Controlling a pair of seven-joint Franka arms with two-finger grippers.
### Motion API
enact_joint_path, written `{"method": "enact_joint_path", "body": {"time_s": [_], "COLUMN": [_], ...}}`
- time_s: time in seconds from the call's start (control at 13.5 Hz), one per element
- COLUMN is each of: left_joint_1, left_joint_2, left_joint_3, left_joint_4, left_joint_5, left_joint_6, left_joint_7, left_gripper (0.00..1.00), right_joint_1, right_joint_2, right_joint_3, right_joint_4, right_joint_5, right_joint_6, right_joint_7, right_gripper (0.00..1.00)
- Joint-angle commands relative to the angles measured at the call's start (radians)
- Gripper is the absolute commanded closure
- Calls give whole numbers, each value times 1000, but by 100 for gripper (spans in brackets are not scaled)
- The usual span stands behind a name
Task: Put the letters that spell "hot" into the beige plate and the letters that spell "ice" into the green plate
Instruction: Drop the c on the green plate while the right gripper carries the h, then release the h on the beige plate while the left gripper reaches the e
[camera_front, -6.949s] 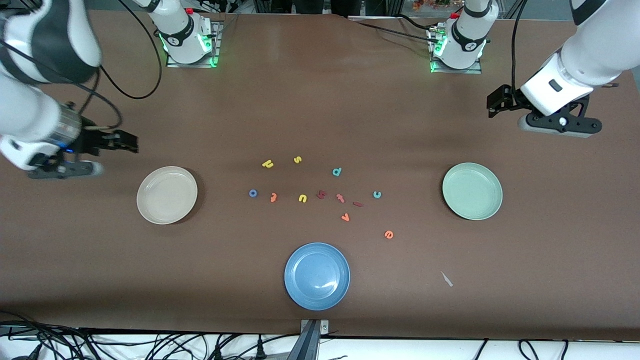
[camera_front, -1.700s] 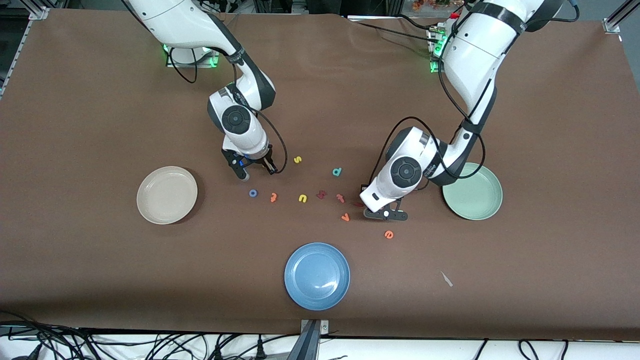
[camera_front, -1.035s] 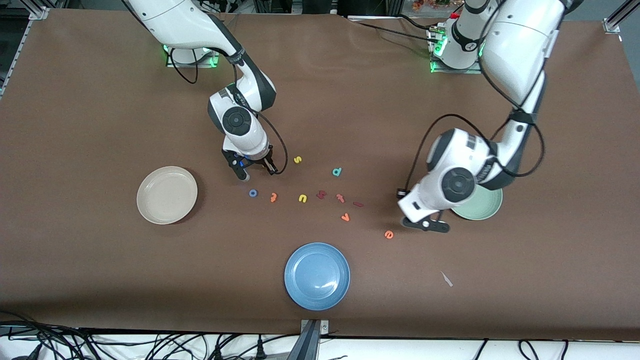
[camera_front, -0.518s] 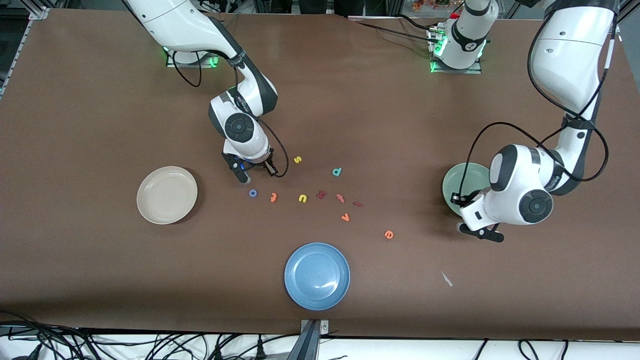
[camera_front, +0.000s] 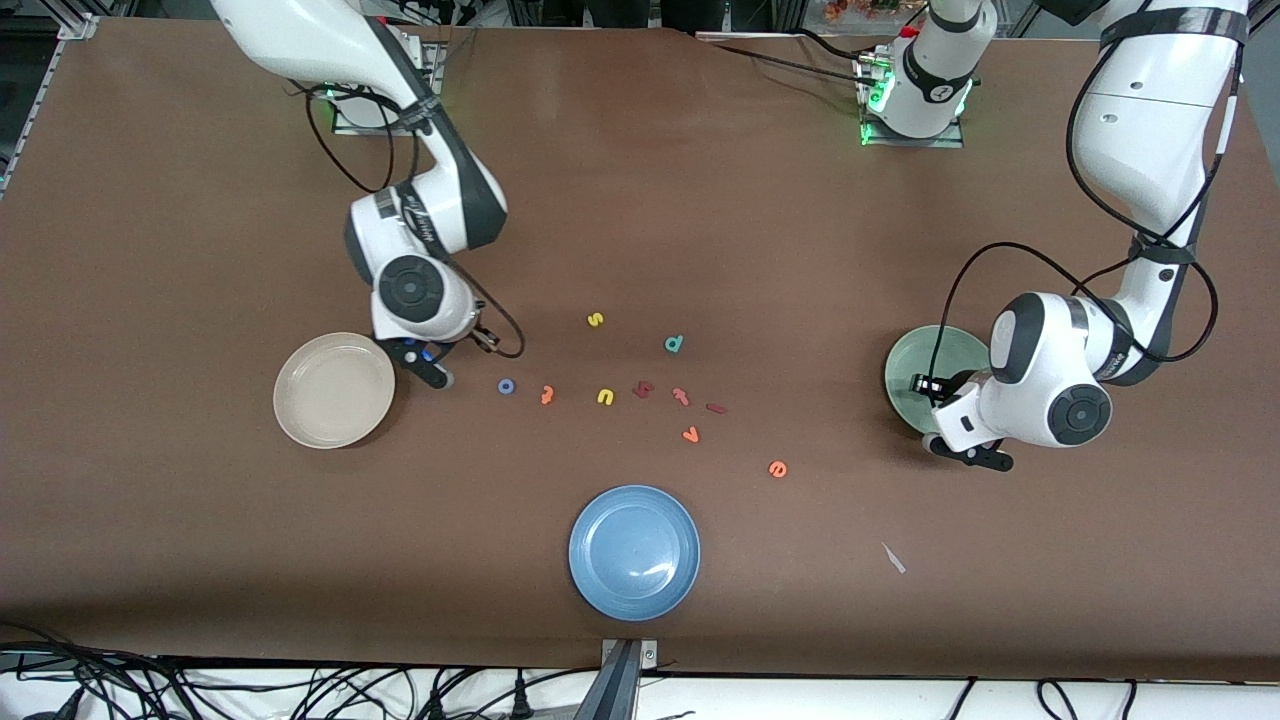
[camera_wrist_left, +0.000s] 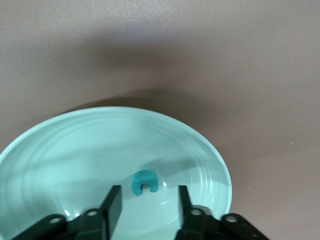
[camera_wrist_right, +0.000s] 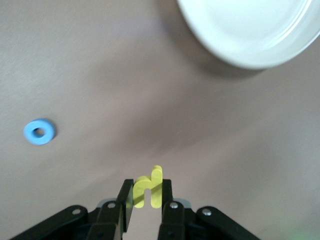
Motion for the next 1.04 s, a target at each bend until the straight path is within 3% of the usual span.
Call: {"method": "enact_joint_path", "body": {"time_s": [0.0, 0.37, 0.81, 0.96], "left_joint_1": [-2, -54, -222, -242], "left_joint_2": [-32, -63, 63, 101], "left_joint_3": [-17, -69, -63, -61], "left_joint_4": [6, 96, 292, 311], "left_joint_5": [29, 31, 28, 28], "left_joint_6": [-25, -42, -22, 67], "left_joint_7": [-5, 7, 6, 6], "left_gripper": [0, 0, 0, 0], "right_joint_1": [1, -2, -43, -83], "right_joint_2": [-25, -9, 60, 83], "right_joint_3": [-82, -200, -269, -268], "right_joint_4": [-4, -5, -15, -12], "right_joint_5": [8, -11, -22, -16], "right_joint_6": [-53, -38, 117, 169], "right_joint_7": [-245, -543, -798, -867], "right_gripper": [74, 73, 72, 72]}}
